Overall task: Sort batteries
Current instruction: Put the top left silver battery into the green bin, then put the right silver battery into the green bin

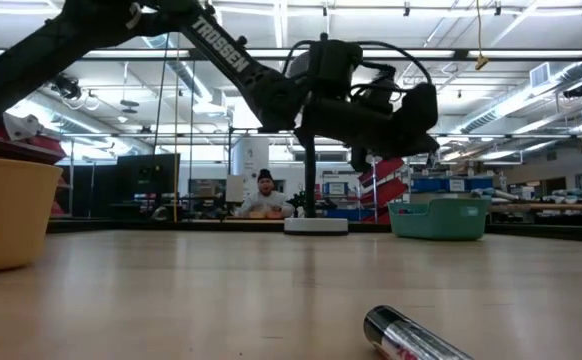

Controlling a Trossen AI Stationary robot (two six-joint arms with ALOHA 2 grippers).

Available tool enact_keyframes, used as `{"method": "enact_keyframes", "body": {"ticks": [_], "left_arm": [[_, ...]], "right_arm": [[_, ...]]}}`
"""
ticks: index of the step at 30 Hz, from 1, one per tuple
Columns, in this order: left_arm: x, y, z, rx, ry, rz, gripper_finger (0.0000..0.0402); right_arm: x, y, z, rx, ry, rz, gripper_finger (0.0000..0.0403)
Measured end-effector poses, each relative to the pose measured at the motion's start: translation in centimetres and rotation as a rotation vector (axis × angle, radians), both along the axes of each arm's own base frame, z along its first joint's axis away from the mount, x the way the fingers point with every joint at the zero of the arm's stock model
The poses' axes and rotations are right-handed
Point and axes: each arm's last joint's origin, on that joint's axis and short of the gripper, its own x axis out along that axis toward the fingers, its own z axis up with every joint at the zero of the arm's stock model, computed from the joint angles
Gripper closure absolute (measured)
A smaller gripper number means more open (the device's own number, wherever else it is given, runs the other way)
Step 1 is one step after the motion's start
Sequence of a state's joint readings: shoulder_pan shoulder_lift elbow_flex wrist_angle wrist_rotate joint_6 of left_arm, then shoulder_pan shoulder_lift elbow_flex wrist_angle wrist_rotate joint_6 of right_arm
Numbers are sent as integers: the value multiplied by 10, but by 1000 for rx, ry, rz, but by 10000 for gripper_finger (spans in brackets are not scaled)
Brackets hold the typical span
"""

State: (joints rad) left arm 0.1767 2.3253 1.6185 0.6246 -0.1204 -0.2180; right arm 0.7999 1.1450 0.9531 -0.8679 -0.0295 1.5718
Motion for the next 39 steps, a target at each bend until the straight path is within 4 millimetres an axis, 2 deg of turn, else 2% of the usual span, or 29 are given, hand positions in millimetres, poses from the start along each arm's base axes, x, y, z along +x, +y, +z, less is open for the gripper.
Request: {"method": "enact_keyframes", "body": {"ticks": [4, 13, 18, 23, 27, 33, 36, 39], "left_arm": [[1, 12, 0, -30, 16, 32, 338], [-3, 30, 3, -83, -27, 75, 219], [-3, 30, 4, -177, -58, 14, 183], [1, 14, 13, -78, -105, -255, 184], [3, -7, 19, -37, -122, -421, 185], [6, -36, 26, 14, -130, -495, 186], [7, -49, 26, 19, -132, -518, 186], [8, -62, 27, 19, -135, -538, 186]], "right_arm": [[-1, 1, 0, 1, 7, 7, 151], [-5, -4, -3, -44, 57, 14, 151], [-8, -6, -5, -58, 102, 24, 151], [-14, -4, -8, -34, 173, 70, 151], [-18, 5, -24, 17, 286, 136, 151], [-27, 25, -63, 20, 514, 401, 149], [-29, 28, -78, -10, 582, 438, 149], [-25, 32, -84, -1, 572, 439, 149]]}}
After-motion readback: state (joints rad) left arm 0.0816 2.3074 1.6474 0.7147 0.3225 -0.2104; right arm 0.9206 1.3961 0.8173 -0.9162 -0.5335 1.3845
